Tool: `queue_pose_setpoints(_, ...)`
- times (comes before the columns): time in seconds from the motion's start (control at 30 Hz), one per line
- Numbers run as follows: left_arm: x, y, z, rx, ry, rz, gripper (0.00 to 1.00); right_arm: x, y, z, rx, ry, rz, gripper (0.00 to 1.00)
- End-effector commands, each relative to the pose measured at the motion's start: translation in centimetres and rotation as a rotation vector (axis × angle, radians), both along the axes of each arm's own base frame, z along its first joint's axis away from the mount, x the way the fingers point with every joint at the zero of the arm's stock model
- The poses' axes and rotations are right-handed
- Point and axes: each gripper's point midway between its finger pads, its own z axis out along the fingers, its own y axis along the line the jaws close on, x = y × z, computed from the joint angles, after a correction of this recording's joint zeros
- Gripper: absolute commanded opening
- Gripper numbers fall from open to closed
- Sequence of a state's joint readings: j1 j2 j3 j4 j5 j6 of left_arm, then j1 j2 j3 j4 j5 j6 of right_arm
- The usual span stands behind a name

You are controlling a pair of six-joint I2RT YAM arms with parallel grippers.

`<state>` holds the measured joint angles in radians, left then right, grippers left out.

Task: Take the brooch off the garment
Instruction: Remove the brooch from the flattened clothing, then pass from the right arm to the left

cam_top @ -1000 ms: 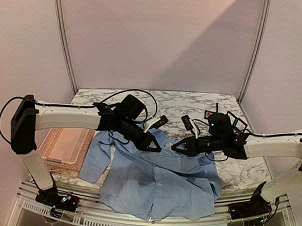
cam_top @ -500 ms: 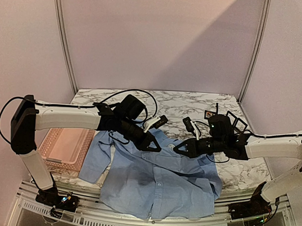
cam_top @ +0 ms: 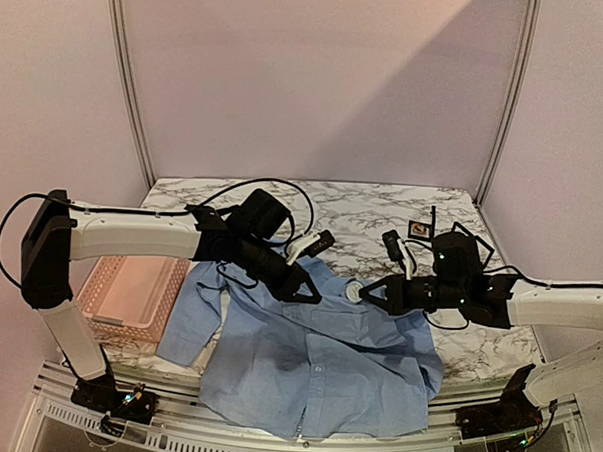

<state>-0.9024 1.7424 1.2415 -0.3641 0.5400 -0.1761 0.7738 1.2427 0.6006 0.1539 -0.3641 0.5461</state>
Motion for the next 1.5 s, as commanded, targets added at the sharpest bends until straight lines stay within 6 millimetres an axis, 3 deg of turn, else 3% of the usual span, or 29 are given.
queue_pose_setpoints(0.0, 0.0, 0.0, 2.1, -0.030, -0.033, 0.007, 0.06, 0.7, -0.4, 1.7, 0.038, -0.046, -0.051, 0.00)
queue_pose_setpoints(0.07, 0.2, 0.1, 2.5, -0.034, -0.050, 0.015, 0.19, 1.0, -0.2, 3.3, 0.087, -0.079, -0.061, 0.00)
queue_pose_setpoints(0.17, 0.8, 0.5, 3.6, -0.046, -0.100, 0.043, 0.53, 1.2, 0.3, 5.8, 0.169, -0.127, -0.059, 0.00)
queue_pose_setpoints(0.23, 1.3, 1.1, 5.1, -0.079, -0.153, 0.079, 0.67, 1.3, 0.7, 7.0, 0.211, -0.151, -0.049, 0.00)
queue_pose_setpoints(0.47, 2.3, 4.1, 13.1, -0.282, -0.251, 0.163, 0.87, 0.5, 3.6, 10.3, 0.330, -0.223, 0.107, 0.00)
queue_pose_setpoints(0.57, 2.3, 5.5, 15.3, -0.316, -0.252, 0.156, 0.88, 0.2, 5.4, 11.0, 0.322, -0.219, 0.196, 0.00)
queue_pose_setpoints(0.63, 2.0, 6.2, 15.6, -0.333, -0.232, 0.132, 0.88, -0.5, 6.5, 11.5, 0.321, -0.212, 0.279, 0.00)
queue_pose_setpoints(0.83, 1.4, 7.4, 13.4, -0.378, -0.126, 0.119, 0.88, -1.3, 8.8, 11.8, 0.321, -0.199, 0.406, 0.00)
queue_pose_setpoints(1.07, 0.8, 7.1, 13.2, -0.433, -0.027, 0.084, 0.87, -1.7, 10.3, 11.8, 0.347, -0.180, 0.472, 0.00)
queue_pose_setpoints(1.17, 0.8, 7.2, 13.1, -0.425, -0.030, 0.088, 0.79, -1.8, 10.6, 11.6, 0.349, -0.174, 0.491, 0.00)
queue_pose_setpoints(1.3, 1.0, 7.3, 12.8, -0.408, -0.035, 0.095, 0.58, -2.0, 10.8, 11.3, 0.353, -0.167, 0.516, 0.00)
queue_pose_setpoints(1.47, 1.0, 7.0, 12.0, -0.388, -0.003, 0.092, 0.51, -2.0, 11.2, 11.3, 0.356, -0.162, 0.529, 0.00)
